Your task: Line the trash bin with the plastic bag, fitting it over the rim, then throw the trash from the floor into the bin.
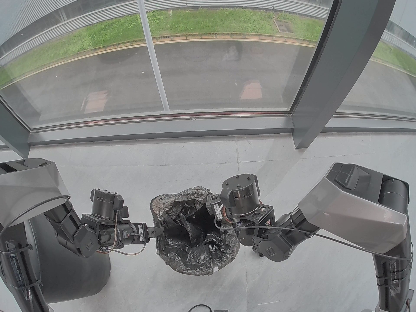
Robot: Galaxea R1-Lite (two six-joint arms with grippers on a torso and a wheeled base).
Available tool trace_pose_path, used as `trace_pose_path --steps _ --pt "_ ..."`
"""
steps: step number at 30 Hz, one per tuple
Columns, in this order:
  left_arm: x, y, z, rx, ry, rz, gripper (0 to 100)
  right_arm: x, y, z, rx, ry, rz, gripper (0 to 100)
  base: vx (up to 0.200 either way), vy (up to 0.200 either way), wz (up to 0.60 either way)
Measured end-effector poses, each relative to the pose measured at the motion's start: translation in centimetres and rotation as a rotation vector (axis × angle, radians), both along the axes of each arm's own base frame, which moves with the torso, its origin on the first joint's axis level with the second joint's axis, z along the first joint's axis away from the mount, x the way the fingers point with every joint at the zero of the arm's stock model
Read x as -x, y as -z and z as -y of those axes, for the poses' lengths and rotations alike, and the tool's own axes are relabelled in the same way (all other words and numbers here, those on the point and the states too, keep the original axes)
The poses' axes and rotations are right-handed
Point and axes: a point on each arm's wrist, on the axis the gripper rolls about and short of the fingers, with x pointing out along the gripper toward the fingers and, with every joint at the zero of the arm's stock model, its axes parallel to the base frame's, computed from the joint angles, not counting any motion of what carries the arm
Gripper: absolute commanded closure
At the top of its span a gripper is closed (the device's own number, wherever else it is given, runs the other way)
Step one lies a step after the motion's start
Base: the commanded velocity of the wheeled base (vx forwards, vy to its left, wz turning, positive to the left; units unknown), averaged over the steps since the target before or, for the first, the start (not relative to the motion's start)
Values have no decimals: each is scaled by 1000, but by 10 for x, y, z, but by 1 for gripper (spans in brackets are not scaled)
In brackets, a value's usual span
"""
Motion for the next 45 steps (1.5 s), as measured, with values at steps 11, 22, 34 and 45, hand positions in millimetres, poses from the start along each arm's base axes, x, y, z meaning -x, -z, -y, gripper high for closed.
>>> trace_pose_path --steps 11,22,34,45 --pt "-9 -3 -4 -62 -88 81 0 1 1 0 -16 4 -5 0 0 0 0" --pt "-4 -5 -4 -92 -109 83 0 0 0 -1 -28 3 13 0 0 0 0" --pt "4 -9 -2 -91 -98 80 0 0 1 -1 -26 4 13 0 0 0 0" --pt "9 -5 -4 -129 -91 71 0 0 2 -1 -24 4 11 0 0 0 0"
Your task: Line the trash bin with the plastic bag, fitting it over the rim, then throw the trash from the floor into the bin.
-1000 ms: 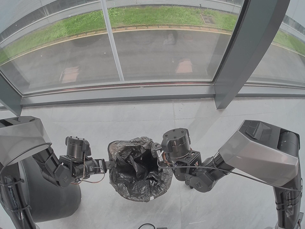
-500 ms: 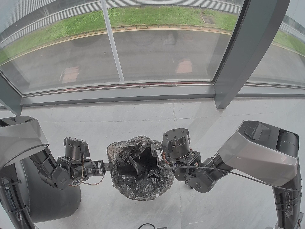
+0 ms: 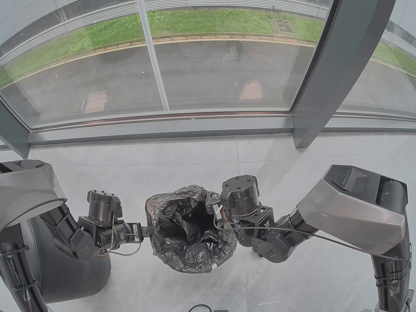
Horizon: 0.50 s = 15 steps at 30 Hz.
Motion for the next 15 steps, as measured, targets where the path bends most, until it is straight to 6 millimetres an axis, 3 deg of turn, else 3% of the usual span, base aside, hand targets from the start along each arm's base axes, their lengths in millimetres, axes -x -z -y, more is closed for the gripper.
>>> trace_pose_path --steps 15 --pt "-3 11 -2 -15 -4 -25 0 -1 5 0 5 0 -4 0 0 0 0"
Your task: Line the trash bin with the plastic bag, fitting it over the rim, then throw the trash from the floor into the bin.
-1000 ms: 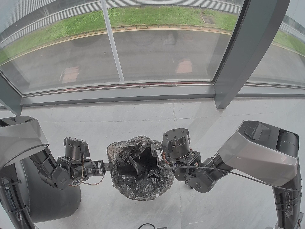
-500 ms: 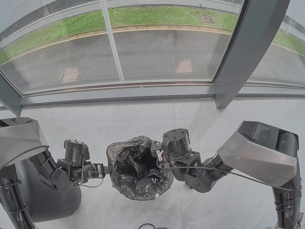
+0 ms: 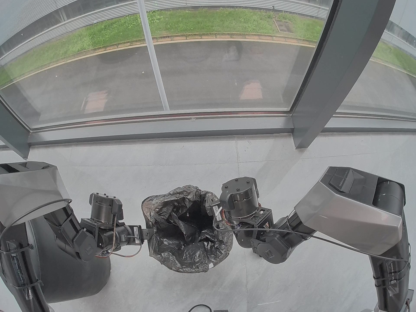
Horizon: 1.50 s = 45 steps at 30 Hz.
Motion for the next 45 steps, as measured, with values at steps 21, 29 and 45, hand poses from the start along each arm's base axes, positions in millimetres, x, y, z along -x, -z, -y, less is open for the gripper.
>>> trace_pose_path --steps 21,29,45 --pt "4 -2 3 29 0 29 0 -1 4 0 5 2 -5 0 0 0 0" --pt "11 -7 6 33 8 33 0 -1 4 1 5 3 -5 0 0 0 0" --pt "12 -15 5 -25 -26 71 100 -2 5 1 4 7 -7 0 0 0 0"
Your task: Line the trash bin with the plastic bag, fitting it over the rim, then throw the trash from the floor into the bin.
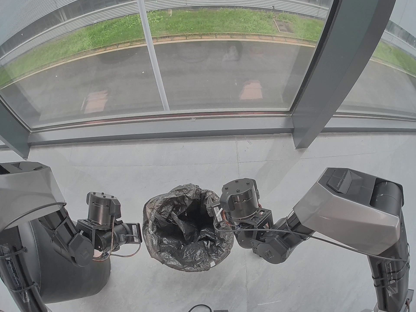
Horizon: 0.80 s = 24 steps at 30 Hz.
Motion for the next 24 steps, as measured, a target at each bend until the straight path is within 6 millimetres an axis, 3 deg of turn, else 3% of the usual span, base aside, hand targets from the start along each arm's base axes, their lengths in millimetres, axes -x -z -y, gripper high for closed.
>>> trace_pose_path --steps 16,24 --pt "1 6 -2 0 -18 -9 100 0 1 0 -2 4 -1 0 0 0 0" --pt "8 -2 -3 42 -4 53 100 6 -5 9 -11 4 19 0 0 0 0"
